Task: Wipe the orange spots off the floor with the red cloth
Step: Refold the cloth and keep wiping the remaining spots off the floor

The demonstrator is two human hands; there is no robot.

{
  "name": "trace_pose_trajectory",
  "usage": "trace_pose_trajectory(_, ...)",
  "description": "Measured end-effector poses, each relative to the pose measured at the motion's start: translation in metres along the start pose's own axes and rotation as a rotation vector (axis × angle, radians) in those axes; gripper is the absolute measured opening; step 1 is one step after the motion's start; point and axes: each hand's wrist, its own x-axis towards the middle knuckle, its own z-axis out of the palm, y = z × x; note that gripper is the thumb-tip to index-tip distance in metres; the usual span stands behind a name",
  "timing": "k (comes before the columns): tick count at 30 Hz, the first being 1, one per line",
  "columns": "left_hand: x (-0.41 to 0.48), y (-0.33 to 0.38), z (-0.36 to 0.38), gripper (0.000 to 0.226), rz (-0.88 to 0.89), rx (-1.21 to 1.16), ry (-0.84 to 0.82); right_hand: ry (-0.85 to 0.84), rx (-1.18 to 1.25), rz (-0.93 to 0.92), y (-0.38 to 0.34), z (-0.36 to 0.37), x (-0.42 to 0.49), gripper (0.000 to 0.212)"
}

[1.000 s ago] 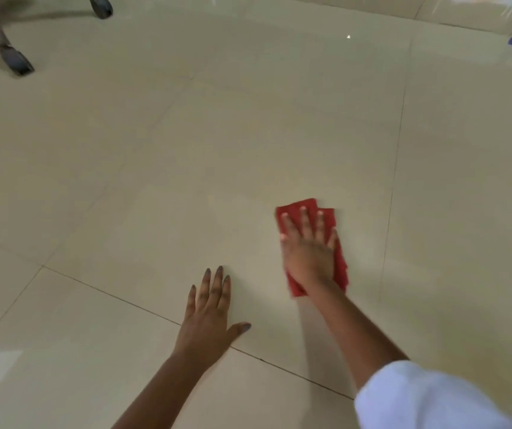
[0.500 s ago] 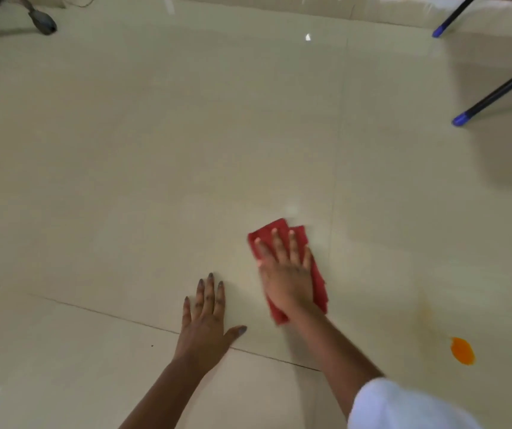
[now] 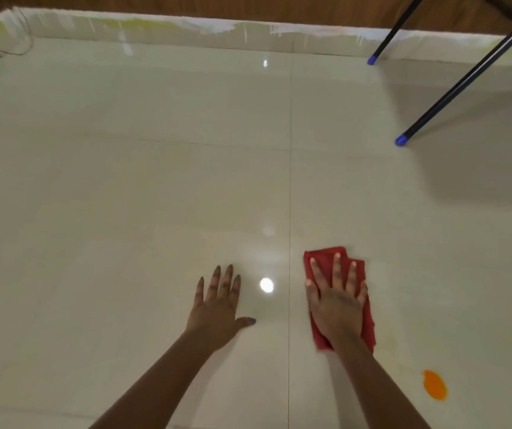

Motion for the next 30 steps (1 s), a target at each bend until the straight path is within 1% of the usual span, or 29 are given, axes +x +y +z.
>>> trace_pose_trajectory(1,0.014,-0.003,-0.007,0.113,0.003,0.030,-0.054,0.013,-0.006,-0.002,0.004,-0.002,0.017,0.060)
trace_pose_trajectory(3,0.031,-0.008,-0.014,0.124,0.011,0.003,-0.121,0.053,-0.025,0.014,0.010,-0.007,0.049,0.057)
trace_pose_trajectory(6,0.036,-0.007,-0.016,0.132,0.009,-0.028,-0.125,0.019,0.012,0.061,0.005,-0.024,0.103,0.051)
trace_pose_trajectory(8,0.037,-0.007,-0.016,0.132,-0.007,-0.051,-0.130,-0.004,0.055,0.075,-0.015,-0.034,0.141,0.050)
trace_pose_trajectory(9,0.040,-0.007,-0.015,0.132,-0.007,-0.064,-0.133,-0.001,0.062,0.047,-0.030,-0.038,0.158,0.050)
trace_pose_trajectory(11,0.041,-0.008,-0.016,0.131,-0.010,-0.069,-0.142,-0.030,0.058,-0.092,-0.071,-0.043,0.169,0.050)
trace_pose_trajectory(13,0.039,-0.009,-0.018,0.130,-0.003,-0.060,-0.149,-0.051,0.026,-0.326,-0.108,-0.034,0.147,0.049)
trace_pose_trajectory(15,0.037,-0.009,-0.020,0.130,0.003,-0.058,-0.146,-0.027,0.007,-0.534,-0.117,-0.018,0.102,0.049)
trace_pose_trajectory(16,0.036,-0.009,-0.020,0.129,0.004,-0.059,-0.143,0.018,0.013,-0.573,-0.107,-0.011,0.080,0.048)
trace_pose_trajectory(18,0.037,-0.009,-0.021,0.129,0.000,-0.066,-0.143,0.057,0.029,-0.503,-0.074,-0.010,0.067,0.048)
trace_pose_trajectory(20,0.037,-0.007,-0.020,0.128,-0.002,-0.058,-0.154,0.062,-0.002,-0.337,-0.049,-0.016,0.094,0.048)
trace_pose_trajectory(22,0.038,-0.008,-0.019,0.127,-0.004,-0.050,-0.159,0.007,0.026,-0.183,-0.054,-0.029,0.136,0.048)
trace_pose_trajectory(23,0.039,-0.008,-0.019,0.127,-0.004,-0.049,-0.164,-0.002,0.040,-0.151,-0.065,-0.035,0.153,0.049)
trace_pose_trajectory(25,0.039,-0.008,-0.019,0.126,-0.006,-0.054,-0.176,-0.030,0.060,-0.186,-0.096,-0.040,0.165,0.050)
trace_pose_trajectory(27,0.036,-0.007,-0.023,0.124,0.010,-0.062,-0.184,-0.055,0.045,-0.309,-0.114,-0.035,0.148,0.049)
trace_pose_trajectory(29,0.035,-0.016,-0.028,0.119,0.018,-0.077,-0.183,-0.021,0.024,-0.382,-0.106,-0.024,0.125,0.048)
trace_pose_trajectory(30,0.036,-0.028,-0.032,0.117,-0.006,-0.074,-0.167,0.005,0.022,-0.366,-0.096,-0.021,0.119,0.048)
